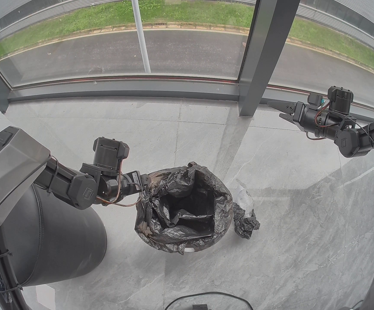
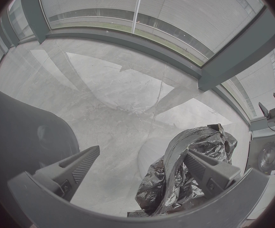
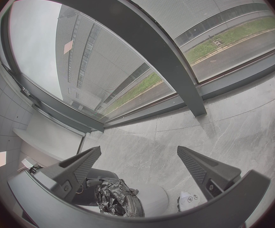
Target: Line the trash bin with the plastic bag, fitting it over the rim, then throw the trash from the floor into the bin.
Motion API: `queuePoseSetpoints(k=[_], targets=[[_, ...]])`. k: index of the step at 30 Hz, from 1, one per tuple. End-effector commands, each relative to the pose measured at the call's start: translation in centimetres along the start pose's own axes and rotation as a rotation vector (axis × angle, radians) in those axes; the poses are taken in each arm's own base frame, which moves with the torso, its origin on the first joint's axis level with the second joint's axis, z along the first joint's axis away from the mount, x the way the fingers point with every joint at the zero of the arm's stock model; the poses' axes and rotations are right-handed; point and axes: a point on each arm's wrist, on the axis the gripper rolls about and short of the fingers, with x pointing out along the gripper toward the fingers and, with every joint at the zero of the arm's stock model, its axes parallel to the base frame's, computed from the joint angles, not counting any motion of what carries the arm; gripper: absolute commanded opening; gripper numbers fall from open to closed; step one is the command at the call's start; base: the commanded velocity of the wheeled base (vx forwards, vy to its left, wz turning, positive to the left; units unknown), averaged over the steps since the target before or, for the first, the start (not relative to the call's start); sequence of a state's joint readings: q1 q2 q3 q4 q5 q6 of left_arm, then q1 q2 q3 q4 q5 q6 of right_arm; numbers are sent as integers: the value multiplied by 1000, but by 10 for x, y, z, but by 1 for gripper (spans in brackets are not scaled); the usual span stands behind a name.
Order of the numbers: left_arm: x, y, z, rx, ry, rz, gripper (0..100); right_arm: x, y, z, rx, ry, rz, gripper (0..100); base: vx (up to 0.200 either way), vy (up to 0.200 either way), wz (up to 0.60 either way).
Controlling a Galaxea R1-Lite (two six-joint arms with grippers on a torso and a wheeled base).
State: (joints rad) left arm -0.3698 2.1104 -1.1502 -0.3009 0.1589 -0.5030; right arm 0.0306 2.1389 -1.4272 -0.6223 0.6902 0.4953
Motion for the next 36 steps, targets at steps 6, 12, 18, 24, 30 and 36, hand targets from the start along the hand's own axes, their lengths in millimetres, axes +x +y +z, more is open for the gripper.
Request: queuePoseSetpoints(k=[6, 12, 18, 24, 30, 36], targets=[[11, 8, 2, -10, -6, 32, 100, 1, 0, -1, 0, 3, 0, 100, 0, 0, 0], [23, 15, 0, -19, -1, 62, 100, 1, -1, -1, 0, 3, 0, 100, 0, 0, 0], [31, 19, -9, -20, 29, 76, 100, 2, -2, -3, -6, 6, -1, 100, 0, 0, 0], [43, 21, -20, -18, 63, 88, 100, 2, -2, -3, -9, 6, -1, 100, 0, 0, 0], [45, 20, -22, -21, 69, 86, 100, 2, -3, -3, -9, 8, -2, 100, 0, 0, 0], [47, 22, -25, -25, 79, 90, 100, 3, -5, -5, -6, 12, -5, 100, 0, 0, 0]])
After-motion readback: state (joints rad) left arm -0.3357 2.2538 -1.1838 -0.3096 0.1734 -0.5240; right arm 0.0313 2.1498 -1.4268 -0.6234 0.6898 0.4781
